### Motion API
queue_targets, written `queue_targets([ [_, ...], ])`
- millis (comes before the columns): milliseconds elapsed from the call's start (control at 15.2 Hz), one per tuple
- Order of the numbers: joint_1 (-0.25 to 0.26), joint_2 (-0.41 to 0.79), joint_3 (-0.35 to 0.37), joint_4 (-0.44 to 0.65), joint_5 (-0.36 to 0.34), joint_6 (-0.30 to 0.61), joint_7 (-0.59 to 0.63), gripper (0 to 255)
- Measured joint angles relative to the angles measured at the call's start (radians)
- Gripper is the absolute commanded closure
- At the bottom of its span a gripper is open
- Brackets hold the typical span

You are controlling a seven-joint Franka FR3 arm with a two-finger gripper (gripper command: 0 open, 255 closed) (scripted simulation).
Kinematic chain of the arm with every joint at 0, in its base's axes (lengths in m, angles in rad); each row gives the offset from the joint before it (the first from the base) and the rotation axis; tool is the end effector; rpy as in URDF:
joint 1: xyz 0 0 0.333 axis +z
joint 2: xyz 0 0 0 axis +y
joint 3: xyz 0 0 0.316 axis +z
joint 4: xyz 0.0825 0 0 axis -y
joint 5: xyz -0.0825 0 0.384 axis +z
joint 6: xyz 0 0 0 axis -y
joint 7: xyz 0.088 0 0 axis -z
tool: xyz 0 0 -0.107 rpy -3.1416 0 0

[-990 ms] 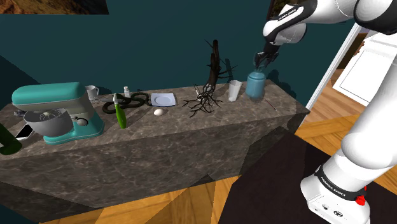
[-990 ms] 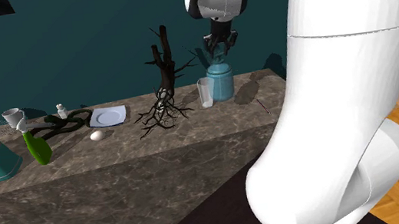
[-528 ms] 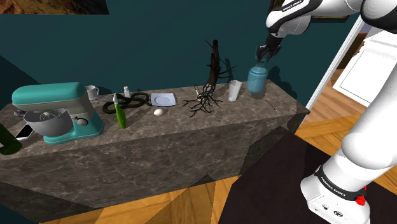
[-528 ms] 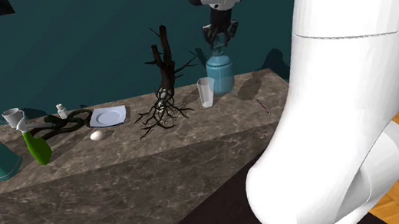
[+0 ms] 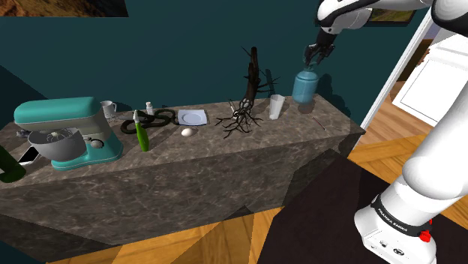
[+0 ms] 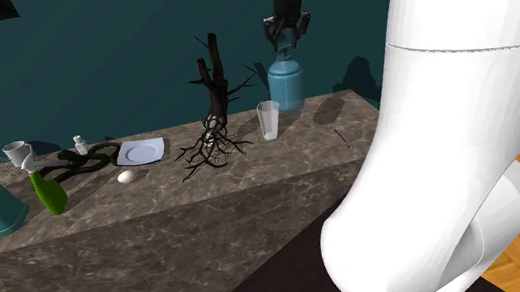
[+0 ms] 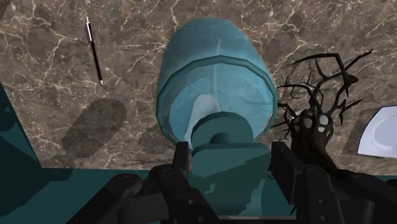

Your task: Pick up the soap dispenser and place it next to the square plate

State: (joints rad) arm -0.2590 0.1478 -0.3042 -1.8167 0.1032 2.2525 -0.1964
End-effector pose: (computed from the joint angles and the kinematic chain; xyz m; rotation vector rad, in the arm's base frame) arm 0.5374 -0.3255 0.4888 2.9785 -0.6197 0.4464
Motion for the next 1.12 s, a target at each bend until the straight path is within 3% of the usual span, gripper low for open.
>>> queue_targets([
  [1122,-0.001,-0.021,-0.004,0.205,-0.018,-0.224,0.019,255],
])
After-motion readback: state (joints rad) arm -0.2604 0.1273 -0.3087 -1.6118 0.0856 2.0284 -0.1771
